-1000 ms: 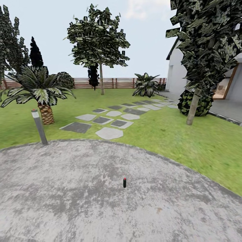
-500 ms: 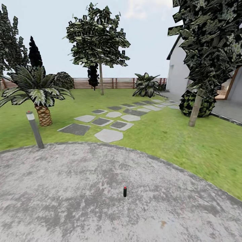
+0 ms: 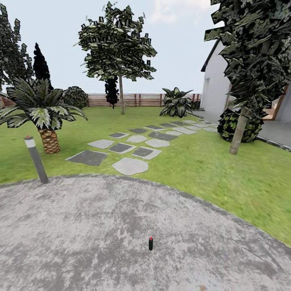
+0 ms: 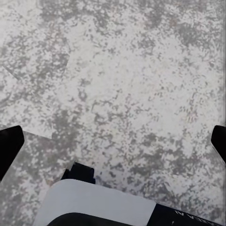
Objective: In the garden, pick up the pesticide atomizer on the floor and spray pesticide onto both trees until each tree trunk is fully covered.
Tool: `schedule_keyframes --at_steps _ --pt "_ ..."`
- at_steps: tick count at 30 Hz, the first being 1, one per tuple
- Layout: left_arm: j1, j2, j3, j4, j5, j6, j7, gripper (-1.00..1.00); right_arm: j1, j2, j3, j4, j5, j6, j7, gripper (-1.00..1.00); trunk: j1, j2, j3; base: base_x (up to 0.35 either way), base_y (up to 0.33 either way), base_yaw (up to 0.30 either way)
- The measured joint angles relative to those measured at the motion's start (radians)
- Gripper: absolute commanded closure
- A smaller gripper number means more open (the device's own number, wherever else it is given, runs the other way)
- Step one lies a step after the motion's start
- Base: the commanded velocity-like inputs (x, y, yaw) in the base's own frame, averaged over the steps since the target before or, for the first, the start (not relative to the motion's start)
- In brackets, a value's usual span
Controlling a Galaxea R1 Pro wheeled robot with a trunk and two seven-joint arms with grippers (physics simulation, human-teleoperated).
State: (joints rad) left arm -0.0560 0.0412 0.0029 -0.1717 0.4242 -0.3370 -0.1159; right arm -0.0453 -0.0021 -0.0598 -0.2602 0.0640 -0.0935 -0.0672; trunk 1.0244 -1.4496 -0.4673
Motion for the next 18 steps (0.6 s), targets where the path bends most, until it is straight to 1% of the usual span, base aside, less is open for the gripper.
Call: schedule_keyframes --at_steps 18 --pt "0.000 0.000 0.000 0.000 0.000 0.000 0.000 -1.00 0.000 0.000 0.000 0.000 0.000 0.000 0.000 -1.00 0.000 0.000 0.000 0.333 0.000 0.000"
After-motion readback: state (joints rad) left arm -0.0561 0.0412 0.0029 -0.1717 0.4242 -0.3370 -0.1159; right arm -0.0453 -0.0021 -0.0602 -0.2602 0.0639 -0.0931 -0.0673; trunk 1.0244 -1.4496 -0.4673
